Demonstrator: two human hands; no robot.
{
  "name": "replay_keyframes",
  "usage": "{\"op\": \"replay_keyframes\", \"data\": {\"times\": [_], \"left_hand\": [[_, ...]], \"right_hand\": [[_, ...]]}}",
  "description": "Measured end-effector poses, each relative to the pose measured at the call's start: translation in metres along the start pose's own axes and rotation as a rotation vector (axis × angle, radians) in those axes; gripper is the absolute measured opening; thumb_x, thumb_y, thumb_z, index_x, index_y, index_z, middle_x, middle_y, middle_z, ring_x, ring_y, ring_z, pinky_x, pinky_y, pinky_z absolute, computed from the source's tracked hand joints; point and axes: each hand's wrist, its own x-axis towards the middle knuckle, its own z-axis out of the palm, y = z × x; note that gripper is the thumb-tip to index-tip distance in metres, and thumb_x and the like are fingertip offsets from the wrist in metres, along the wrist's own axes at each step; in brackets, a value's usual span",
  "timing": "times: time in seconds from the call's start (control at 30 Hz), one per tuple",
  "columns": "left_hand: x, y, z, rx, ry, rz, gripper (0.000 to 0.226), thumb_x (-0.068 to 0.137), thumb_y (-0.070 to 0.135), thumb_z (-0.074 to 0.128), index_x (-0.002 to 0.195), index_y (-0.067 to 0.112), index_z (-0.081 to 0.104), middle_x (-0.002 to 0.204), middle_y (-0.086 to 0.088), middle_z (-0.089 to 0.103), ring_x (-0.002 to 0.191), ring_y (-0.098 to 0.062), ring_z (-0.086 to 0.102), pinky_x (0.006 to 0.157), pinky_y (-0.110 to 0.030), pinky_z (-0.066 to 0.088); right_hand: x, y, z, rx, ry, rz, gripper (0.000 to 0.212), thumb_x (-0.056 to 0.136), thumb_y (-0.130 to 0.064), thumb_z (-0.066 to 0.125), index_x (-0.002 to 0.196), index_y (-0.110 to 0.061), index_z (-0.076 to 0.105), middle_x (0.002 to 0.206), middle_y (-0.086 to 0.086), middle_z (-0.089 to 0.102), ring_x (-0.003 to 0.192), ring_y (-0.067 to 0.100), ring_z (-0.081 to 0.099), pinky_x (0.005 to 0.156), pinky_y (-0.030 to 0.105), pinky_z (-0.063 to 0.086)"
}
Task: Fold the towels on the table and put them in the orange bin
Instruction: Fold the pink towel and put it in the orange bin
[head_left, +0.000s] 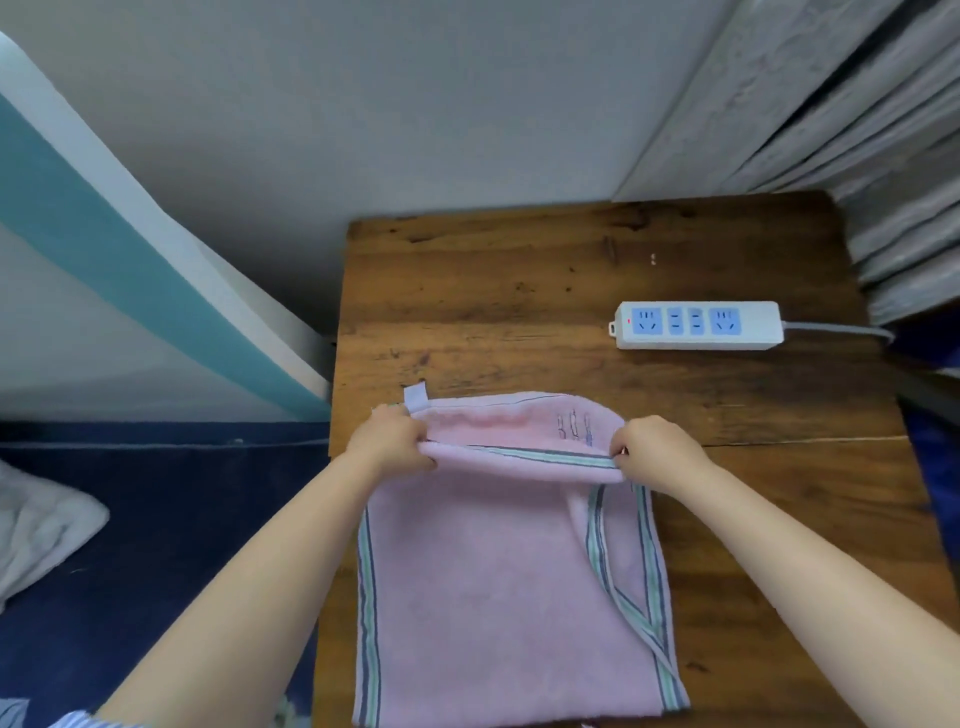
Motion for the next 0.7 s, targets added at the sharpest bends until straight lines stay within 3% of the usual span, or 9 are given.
{"op": "replay_keyframes", "data": {"times": [0.1,0.17,0.27,0.33,0.47,0.57,0.7], "left_hand": [[-0.011,-0.01,0.003,-0.1,-0.077,-0.012,0.025,0.078,0.039,0.063,0.08,0.016,0.054,0.094,-0.006,0.051,0.09,-0.021,0.044,0.071,-0.027,0.036],[-0.017,-0.014,0.0,-0.131,-0.137,0.024,0.029,0.078,0.036,0.065,0.089,0.01,0.059,0.107,-0.007,0.05,0.1,-0.022,0.045,0.077,-0.027,0.034],[-0.026,-0.022,-0.011,-0.201,-0.148,0.039,0.019,0.08,0.025,0.062,0.068,0.014,0.054,0.107,-0.002,0.045,0.102,-0.017,0.042,0.081,-0.027,0.032],[-0.028,-0.027,-0.019,-0.213,-0.066,0.044,0.031,0.082,0.019,0.059,0.055,0.02,0.043,0.096,0.001,0.045,0.095,-0.015,0.04,0.079,-0.027,0.034],[-0.023,-0.027,-0.019,-0.284,0.19,-0.069,0.022,0.088,0.018,0.052,0.068,0.018,0.042,0.073,0.001,0.048,0.078,-0.022,0.049,0.06,-0.028,0.036],[-0.013,-0.02,-0.012,-0.259,0.28,-0.172,0.006,0.09,0.014,0.048,0.089,0.009,0.053,0.088,-0.009,0.058,0.084,-0.027,0.055,0.065,-0.034,0.042],[0.005,-0.017,-0.001,-0.258,0.261,-0.213,0.019,0.088,0.002,0.044,0.094,0.006,0.061,0.099,-0.012,0.063,0.082,-0.025,0.054,0.065,-0.029,0.041]], "right_hand": [[-0.014,0.006,0.016,0.068,-0.02,-0.014,0.025,0.089,-0.009,0.044,0.089,-0.012,0.069,0.086,0.006,0.063,0.08,0.023,0.059,0.064,0.028,0.046],[-0.019,0.01,0.019,0.099,0.014,0.0,0.024,0.09,-0.01,0.044,0.087,-0.011,0.068,0.086,0.006,0.064,0.08,0.023,0.059,0.062,0.027,0.044],[-0.017,0.018,0.014,0.129,0.101,0.027,0.023,0.092,-0.013,0.046,0.097,-0.009,0.068,0.094,0.008,0.066,0.082,0.021,0.059,0.064,0.026,0.044],[-0.014,0.021,0.009,0.139,0.148,0.048,0.022,0.092,-0.015,0.048,0.098,-0.011,0.068,0.092,0.006,0.064,0.08,0.019,0.058,0.064,0.025,0.045],[-0.002,0.013,0.003,0.095,0.215,0.065,0.019,0.089,-0.014,0.053,0.104,-0.014,0.065,0.1,0.004,0.06,0.083,0.015,0.054,0.071,0.023,0.048],[0.009,0.004,0.001,0.079,0.22,0.097,0.02,0.088,-0.013,0.055,0.106,-0.014,0.062,0.103,0.004,0.058,0.086,0.016,0.055,0.078,0.026,0.052],[0.021,0.001,-0.004,0.067,0.238,0.125,0.019,0.087,-0.013,0.056,0.105,-0.013,0.063,0.103,0.005,0.056,0.089,0.018,0.057,0.08,0.028,0.053]]}}
